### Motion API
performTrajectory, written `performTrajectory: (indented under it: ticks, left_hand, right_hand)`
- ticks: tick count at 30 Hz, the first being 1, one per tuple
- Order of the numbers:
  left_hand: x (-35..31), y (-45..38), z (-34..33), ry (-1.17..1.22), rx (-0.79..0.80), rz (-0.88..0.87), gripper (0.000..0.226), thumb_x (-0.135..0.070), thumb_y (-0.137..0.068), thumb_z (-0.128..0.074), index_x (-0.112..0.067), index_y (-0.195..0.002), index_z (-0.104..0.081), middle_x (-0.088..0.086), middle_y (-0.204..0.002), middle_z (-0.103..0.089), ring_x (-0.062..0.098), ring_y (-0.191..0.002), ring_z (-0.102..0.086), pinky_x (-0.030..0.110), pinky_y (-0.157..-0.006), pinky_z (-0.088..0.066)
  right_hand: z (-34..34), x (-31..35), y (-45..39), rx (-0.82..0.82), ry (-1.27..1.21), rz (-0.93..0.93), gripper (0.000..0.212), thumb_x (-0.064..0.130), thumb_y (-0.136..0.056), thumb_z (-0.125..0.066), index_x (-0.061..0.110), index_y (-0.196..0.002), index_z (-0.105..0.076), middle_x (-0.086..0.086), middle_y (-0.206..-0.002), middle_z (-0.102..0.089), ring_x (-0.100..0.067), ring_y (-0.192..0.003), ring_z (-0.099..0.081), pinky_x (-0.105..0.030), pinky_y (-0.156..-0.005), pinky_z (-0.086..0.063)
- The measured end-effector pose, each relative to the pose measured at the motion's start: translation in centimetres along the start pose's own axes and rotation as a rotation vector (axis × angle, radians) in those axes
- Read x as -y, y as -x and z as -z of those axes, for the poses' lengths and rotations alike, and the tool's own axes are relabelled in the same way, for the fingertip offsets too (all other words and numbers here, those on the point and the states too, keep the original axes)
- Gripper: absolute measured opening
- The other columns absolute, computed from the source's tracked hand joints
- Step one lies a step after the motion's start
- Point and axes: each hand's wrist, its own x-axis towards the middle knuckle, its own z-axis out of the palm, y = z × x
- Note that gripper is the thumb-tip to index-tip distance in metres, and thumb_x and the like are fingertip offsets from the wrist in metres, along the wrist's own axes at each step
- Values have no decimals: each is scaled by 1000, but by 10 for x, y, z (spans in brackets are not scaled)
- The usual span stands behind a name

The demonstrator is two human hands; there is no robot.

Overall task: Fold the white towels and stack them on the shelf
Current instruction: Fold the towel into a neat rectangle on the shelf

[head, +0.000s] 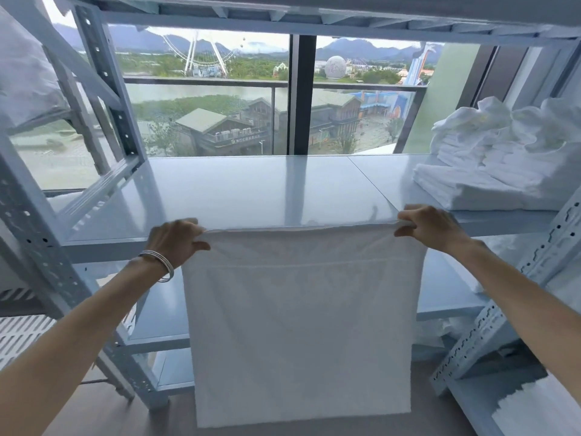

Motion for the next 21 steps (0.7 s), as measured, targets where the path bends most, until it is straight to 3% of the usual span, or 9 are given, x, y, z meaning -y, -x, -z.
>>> performTrajectory:
  ticks: [4,7,11,15,21]
  left_hand:
    - [10,-56,-7,-132,-123,-31,26,-32,-74,-75,-8,-82,-73,8,-82,-63,31,-86,-62,37,-69,-49]
    - [14,-98,-14,-254,-112,-29,22,-27,-70,-79,-7,-73,-73,8,-75,-62,33,-85,-60,37,-64,-48]
    - [16,-144,-31,-366,-54,66,25,-34,-86,-62,-13,-95,-72,4,-98,-60,27,-105,-52,32,-75,-42]
    - [21,-173,-49,-407,8,94,25,-34,-89,-58,-15,-99,-71,1,-103,-59,26,-111,-46,32,-82,-39]
    - [24,-214,-70,-512,155,98,30,-36,-92,-52,-15,-109,-65,-1,-111,-56,18,-111,-50,27,-79,-42]
  right_hand:
    - [-14,-16,-65,-80,150,78,18,27,-83,-68,10,-86,-67,-1,-89,-62,-29,-99,-52,-36,-78,-37]
    - [-25,-22,-118,-104,192,85,16,25,-85,-66,10,-88,-70,-1,-92,-65,-28,-103,-50,-39,-81,-40]
    - [-43,-28,-179,-64,230,72,16,25,-89,-60,12,-91,-70,0,-93,-64,-25,-107,-45,-33,-78,-37]
    - [-61,-29,-215,-19,244,42,18,23,-90,-56,11,-88,-69,2,-93,-62,-23,-107,-40,-31,-78,-30]
    - [-82,-9,-260,145,213,-168,13,20,-84,-52,12,-84,-62,-2,-92,-58,-27,-87,-59,-25,-68,-36]
